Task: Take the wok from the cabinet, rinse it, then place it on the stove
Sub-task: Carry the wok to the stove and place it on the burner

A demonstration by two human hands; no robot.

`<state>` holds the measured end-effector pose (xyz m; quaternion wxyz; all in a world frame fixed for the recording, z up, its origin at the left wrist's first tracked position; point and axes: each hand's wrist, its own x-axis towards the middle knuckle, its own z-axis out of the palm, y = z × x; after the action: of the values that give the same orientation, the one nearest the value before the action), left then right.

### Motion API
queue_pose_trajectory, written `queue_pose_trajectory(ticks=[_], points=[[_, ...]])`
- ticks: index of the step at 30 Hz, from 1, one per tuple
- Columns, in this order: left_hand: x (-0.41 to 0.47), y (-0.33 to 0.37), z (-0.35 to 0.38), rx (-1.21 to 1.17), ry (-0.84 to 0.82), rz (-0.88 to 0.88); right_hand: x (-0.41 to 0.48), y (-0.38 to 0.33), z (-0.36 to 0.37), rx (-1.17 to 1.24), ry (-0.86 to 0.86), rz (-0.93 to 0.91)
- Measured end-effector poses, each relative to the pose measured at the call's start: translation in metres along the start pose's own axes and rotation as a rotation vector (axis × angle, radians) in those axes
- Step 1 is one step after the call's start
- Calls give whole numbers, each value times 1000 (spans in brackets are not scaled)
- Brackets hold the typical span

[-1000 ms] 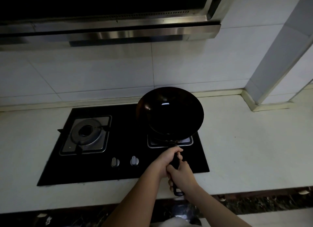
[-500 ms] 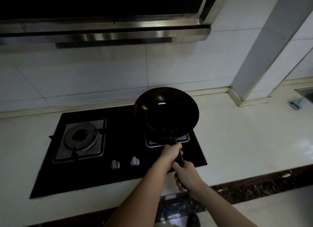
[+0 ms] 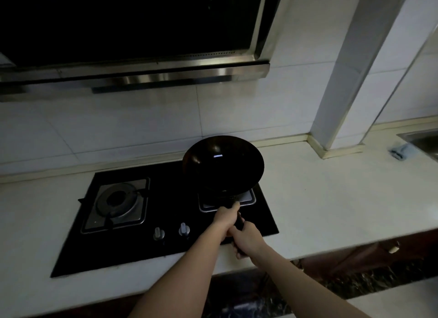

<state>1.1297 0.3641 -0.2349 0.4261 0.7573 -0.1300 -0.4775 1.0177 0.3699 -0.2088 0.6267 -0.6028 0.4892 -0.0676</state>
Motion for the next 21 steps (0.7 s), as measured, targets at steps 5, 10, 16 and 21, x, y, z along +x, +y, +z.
queue_pose_trajectory(ticks=[5, 10, 16, 21], points=[[-31, -3, -5, 152, 62, 80, -10, 9, -6, -206, 19, -117], [-63, -16, -6, 219, 109, 111, -12, 18, -17, -359, 53, -188], [-81, -23, -14, 391, 98, 103, -18, 28, -29, -476, 18, -229], [-96, -2, -50, 648, 179, 232, -23, -3, -68, -773, 161, -357]])
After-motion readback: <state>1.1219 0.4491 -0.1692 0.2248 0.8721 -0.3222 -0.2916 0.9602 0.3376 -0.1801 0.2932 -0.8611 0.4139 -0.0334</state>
